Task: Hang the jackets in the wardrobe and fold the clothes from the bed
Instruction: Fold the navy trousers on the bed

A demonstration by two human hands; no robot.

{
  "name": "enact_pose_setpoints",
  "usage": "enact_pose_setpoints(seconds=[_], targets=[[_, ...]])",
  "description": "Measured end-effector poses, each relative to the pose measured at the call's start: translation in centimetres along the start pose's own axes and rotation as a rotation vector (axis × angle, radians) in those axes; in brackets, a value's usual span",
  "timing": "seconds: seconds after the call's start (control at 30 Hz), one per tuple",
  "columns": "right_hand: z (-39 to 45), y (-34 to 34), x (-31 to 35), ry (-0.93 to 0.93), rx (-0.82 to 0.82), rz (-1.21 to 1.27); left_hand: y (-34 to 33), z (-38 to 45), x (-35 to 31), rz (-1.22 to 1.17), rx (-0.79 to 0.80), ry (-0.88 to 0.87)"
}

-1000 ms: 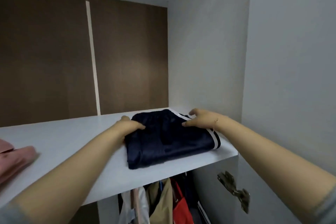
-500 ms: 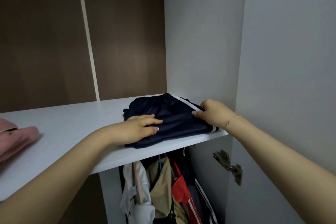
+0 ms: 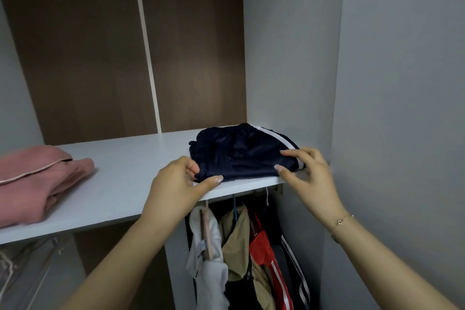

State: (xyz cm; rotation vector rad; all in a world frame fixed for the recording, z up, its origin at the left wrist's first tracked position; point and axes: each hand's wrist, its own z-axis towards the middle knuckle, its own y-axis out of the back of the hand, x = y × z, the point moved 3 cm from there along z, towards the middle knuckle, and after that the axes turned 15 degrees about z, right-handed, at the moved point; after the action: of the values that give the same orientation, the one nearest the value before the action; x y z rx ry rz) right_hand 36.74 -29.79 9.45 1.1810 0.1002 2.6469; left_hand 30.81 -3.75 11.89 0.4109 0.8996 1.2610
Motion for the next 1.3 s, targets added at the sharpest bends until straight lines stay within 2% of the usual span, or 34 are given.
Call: enact_pose_setpoints(seconds=[0.13, 0.37, 0.53, 0.63, 0.7, 0.77, 0.87, 0.97, 1.03, 1.1, 1.17, 1.2, 1.3], targets=[[-0.3, -0.5, 0.0, 0.038, 0.034, -0.081, -0.9, 0.5, -1.1, 0.066, -0.143, -0.005], [0.2, -0.9, 0.2, 0.029, 0.037, -0.171, -1.5, 2.8, -1.6, 0.107, -0.122, -0.060], [2.0, 0.1, 0.6, 0.042, 0.004, -0.144, 0.5, 3.7, 0.2, -0.145, -0.094, 0.044], [3.2, 1.1, 0.7, 0.030, -0.027, -0.156, 2.8, 4.4, 1.4, -0.298, -0.100, 0.001], [3.5, 1.7, 0.5, 0.024, -0.041, -0.158, 3.6, 4.3, 1.9, -0.339, 0.003, -0.103], [3.1, 1.9, 0.1, 0.028, -0.023, -0.178, 3.1, 3.6, 2.9, -0.307, 0.180, -0.146], [2.4, 2.0, 0.0, 0.049, -0.046, -0.172, 2.2, 2.5, 4.1, -0.342, 0.422, -0.099], [3.0, 1.4, 1.3, 0.123, -0.048, -0.204, 2.0, 3.1, 3.3, -0.574, 0.458, 0.092], [4.2, 0.5, 2.8, 0.212, 0.046, -0.283, 1.5, 3.6, 2.0, -0.520, 0.398, 0.122], [5.3, -0.8, 3.4, 0.203, 0.268, -0.425, 0.6, 3.8, 0.5, -0.445, 0.343, 0.089], [6.2, -1.2, 2.9, 0.006, 0.492, -0.593, 0.0, 3.8, 0.0, -0.349, 0.377, 0.072], [6.6, -1.0, 2.5, -0.097, 0.552, -0.641, -0.3, 3.8, 0.1, -0.312, 0.412, 0.082], [8.2, 0.2, 2.2, -0.190, 0.544, -0.700, 0.4, 4.0, 0.2, -0.232, 0.507, 0.112]])
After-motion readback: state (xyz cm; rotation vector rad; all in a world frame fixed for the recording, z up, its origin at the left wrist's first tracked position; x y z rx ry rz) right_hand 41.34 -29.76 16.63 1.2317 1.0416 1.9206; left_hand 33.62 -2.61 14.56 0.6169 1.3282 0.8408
